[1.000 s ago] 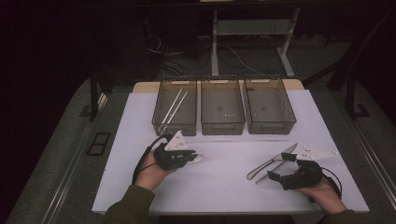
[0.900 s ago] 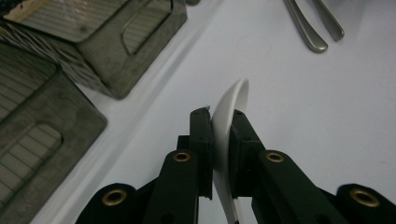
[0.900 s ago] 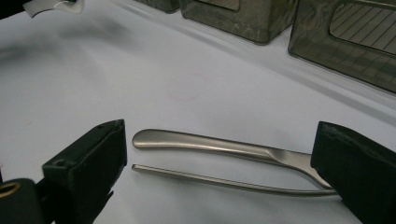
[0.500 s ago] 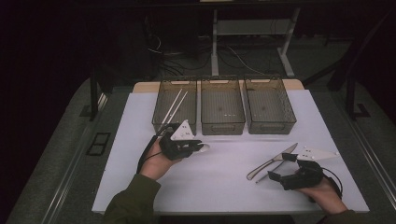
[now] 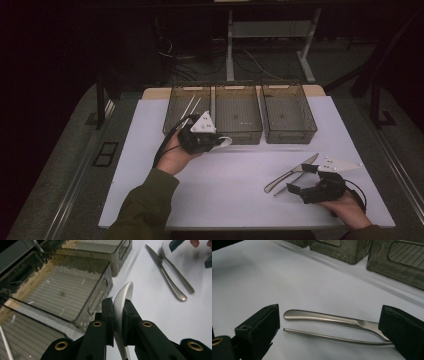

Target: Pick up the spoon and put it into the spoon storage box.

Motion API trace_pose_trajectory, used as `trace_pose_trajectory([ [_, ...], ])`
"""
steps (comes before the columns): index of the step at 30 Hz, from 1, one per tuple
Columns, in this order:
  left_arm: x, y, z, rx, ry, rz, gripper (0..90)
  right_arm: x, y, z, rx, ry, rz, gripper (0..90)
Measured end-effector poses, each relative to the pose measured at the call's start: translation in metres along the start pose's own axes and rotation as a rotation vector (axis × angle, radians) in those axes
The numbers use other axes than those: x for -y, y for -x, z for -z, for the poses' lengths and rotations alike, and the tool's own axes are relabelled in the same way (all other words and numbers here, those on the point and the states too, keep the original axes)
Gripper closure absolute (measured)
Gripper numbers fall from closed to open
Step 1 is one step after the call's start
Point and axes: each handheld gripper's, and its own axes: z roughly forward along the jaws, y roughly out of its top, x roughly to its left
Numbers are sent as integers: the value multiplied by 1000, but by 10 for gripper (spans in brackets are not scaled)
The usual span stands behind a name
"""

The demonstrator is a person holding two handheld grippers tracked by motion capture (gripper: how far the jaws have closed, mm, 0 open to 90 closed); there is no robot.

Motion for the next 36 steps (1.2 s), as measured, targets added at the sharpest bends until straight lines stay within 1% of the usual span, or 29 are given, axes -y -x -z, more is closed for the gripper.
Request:
trace_pose_trajectory([
  [2, -6, -3, 0, -1, -7, -14, 815, 0, 0, 0, -1, 4, -3, 37],
  [7, -19, -11, -3, -2, 2, -28, 815, 0, 0, 0, -1, 1, -3, 37],
  [8, -21, -12, -4, -4, 6, -24, 815, 0, 0, 0, -1, 1, -2, 37],
  [10, -25, -16, -6, -3, 7, -37, 815, 0, 0, 0, -1, 2, 1, 37],
  [11, -27, -17, -6, -2, 0, -37, 815, 0, 0, 0, -1, 2, 1, 37],
  [12, -29, -19, -8, -3, 4, -34, 815, 0, 0, 0, -1, 2, 2, 37],
  [17, -41, -29, -12, -9, 11, -50, 815, 0, 0, 0, -1, 5, 4, 37],
  [21, -48, -39, -18, -18, 24, -39, 815, 0, 0, 0, -3, 2, -2, 37],
  [22, -50, -42, -19, -19, 20, -44, 815, 0, 0, 0, -3, 2, -3, 37],
  [26, -55, -50, -30, -21, 32, -29, 815, 0, 0, 0, -4, 3, -3, 37],
  [27, -56, -52, -33, -22, 27, -35, 815, 0, 0, 0, -5, 2, -4, 37],
  [32, -58, -60, -51, -18, 27, -30, 815, 0, 0, 0, -7, 3, -7, 37],
  [36, -59, -63, -64, -8, 25, -26, 814, 0, 0, 0, -9, 5, -4, 37],
])
